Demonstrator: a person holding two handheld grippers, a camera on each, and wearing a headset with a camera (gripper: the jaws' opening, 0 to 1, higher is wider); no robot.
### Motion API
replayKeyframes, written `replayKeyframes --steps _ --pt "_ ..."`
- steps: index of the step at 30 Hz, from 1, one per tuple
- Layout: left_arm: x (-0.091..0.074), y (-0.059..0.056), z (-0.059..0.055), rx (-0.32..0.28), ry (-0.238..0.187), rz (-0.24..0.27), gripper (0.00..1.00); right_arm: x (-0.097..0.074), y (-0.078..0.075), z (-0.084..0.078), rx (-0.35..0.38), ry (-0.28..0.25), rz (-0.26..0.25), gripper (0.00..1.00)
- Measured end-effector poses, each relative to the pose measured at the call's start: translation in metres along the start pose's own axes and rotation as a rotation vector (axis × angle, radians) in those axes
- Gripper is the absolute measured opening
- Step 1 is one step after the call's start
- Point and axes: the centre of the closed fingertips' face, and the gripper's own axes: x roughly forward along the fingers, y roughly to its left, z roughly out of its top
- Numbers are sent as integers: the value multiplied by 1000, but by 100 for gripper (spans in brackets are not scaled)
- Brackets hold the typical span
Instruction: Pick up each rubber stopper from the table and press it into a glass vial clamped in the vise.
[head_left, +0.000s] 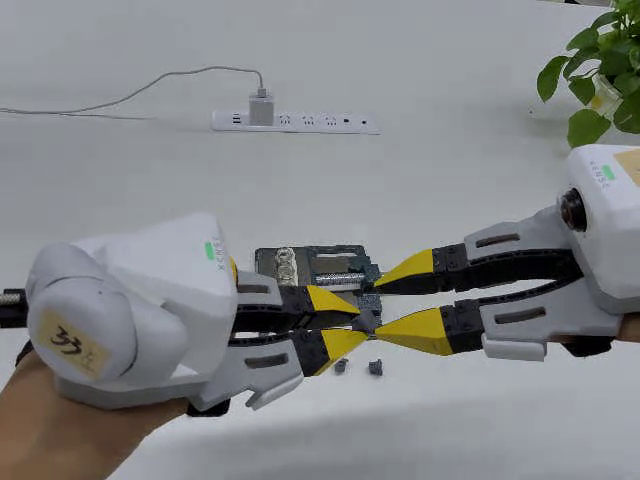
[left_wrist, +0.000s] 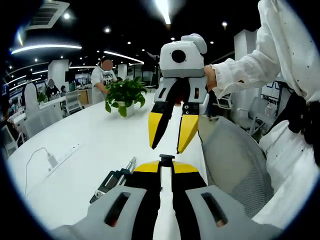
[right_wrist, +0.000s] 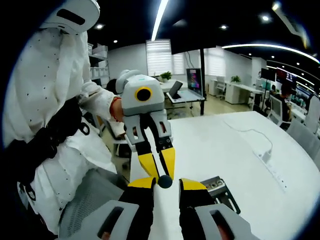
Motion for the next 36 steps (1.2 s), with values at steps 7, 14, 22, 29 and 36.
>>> replayKeyframes --steps 7,14,22,29,36 --pt "0 -1 6 5 -9 -7 3 3 5 1 -8 12 12 11" --pt "-1 -3 7 19 -4 -16 3 3 6 3 -12 10 15 8" --pt "-2 -3 9 20 -8 -21 3 3 6 6 -20 8 16 8" --pt "-3 -4 9 18 -8 -39 3 3 8 7 -22 13 27 7" --pt "-4 -6 7 13 -11 -58 3 4 10 6 -23 22 45 6"
